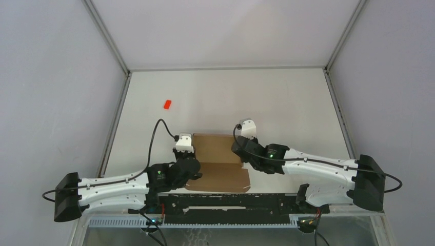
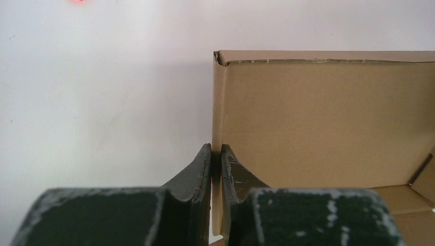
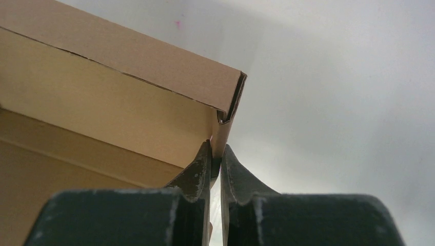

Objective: Fold the paper box
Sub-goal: Fold the paper box at the center of the board.

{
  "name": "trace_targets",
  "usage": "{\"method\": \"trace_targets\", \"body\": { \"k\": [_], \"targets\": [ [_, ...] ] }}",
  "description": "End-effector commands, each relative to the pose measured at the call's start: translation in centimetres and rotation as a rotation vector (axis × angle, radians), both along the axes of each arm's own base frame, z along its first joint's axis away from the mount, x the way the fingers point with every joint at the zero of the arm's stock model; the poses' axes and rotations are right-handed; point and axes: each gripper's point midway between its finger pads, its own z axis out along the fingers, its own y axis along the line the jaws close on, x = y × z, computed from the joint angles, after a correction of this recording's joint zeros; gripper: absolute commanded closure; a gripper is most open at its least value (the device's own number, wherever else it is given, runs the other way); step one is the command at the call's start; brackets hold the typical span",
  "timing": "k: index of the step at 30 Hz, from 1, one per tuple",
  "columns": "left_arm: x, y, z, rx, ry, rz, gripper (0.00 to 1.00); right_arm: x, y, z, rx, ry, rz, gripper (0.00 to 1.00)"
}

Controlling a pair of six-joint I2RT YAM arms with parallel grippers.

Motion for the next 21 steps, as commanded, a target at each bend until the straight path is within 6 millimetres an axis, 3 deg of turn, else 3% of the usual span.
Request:
{"method": "trace_targets", "body": {
  "k": [1,7,21],
  "targets": [
    [1.0,0.5,3.9,-0.057,-0.096,0.095,0.87,-0.3,-2.4,-1.1,-0.173,0.004,0.001,0.88],
    [0.7,-0.3,4.4,-0.07,-0.097,0.078,0.86,0.5,-3.2,-1.4,-0.279,-0.013,-0.04,0.87],
    [0.4,-1.1,4.9,-0.079,-0.099,0.058,0.85,1.6,-3.2,-2.4,-0.311,-0.012,-0.06,0.88]
  ]
}}
